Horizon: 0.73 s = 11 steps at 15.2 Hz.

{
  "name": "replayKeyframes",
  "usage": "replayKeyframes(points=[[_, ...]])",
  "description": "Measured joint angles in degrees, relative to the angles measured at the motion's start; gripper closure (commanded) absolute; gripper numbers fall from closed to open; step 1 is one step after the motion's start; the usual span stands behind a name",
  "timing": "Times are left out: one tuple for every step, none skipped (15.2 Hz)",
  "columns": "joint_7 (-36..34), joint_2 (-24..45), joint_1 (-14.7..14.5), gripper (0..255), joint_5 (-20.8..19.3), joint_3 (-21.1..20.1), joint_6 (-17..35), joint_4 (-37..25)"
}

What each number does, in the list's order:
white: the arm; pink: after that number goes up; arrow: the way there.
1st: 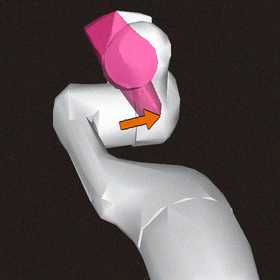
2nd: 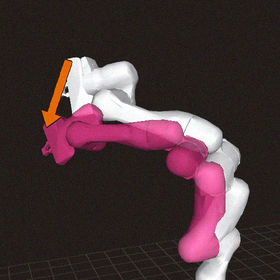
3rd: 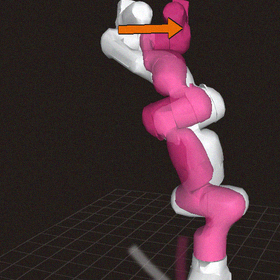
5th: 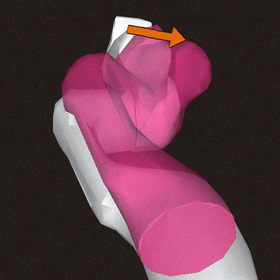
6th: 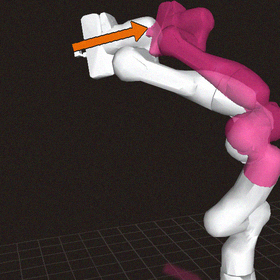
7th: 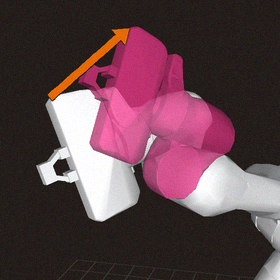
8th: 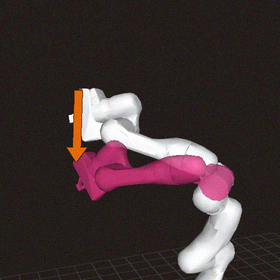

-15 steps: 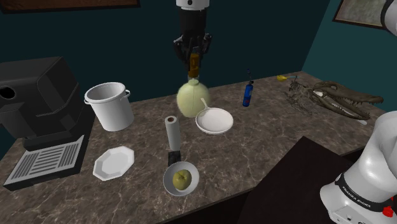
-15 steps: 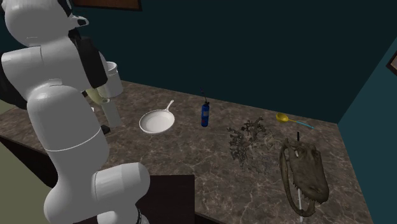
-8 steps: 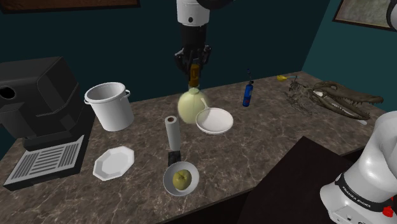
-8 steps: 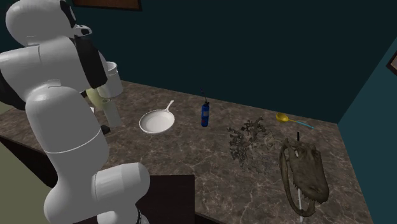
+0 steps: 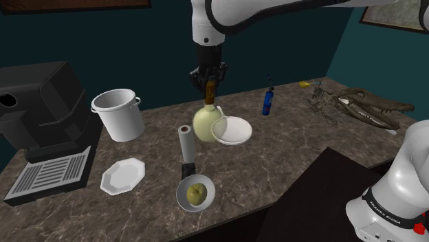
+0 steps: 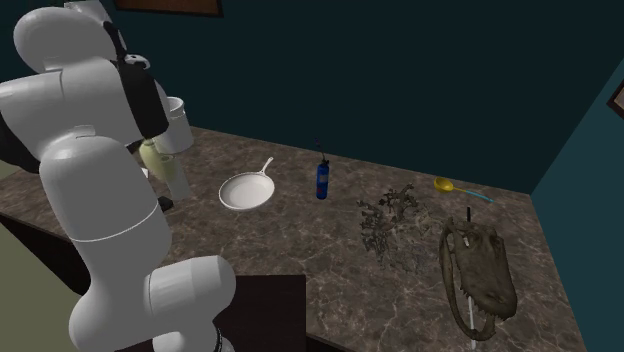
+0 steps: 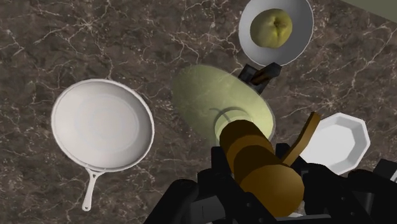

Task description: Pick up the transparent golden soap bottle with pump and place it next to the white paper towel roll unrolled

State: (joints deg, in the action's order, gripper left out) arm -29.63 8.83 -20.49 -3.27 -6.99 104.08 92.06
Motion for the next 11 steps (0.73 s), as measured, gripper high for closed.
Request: replayKeyframes(points=[[0.0,-0.3,0.0,255,0.0,0.0,1.0,1.2],[-0.1,-0.2,0.0,255,0.0,0.0,1.7,1.9],[-0.1,-0.2,0.0,255,0.0,0.0,2.5,2.7],[-0.2,-0.3,0.0,255,0.0,0.0,3.2,3.5],[-0.2,-0.2,0.0,255,0.0,0.0,3.9,4.1],[-0.2,-0.3,0.0,255,0.0,0.0,4.8,5.1],[-0.2,-0.2,0.1,255,-0.1,0.0,5.6,5.8],[-0.3,0.1,0.0,255,-0.1,0.0,6.2,6.2],[-0.3,0.1,0.1,255,-0.1,0.1,7.0,7.0],[-0.4,0.1,0.1,255,-0.1,0.1,7.7,7.6],[-0.4,0.3,0.1,255,-0.2,0.1,8.4,8.1]])
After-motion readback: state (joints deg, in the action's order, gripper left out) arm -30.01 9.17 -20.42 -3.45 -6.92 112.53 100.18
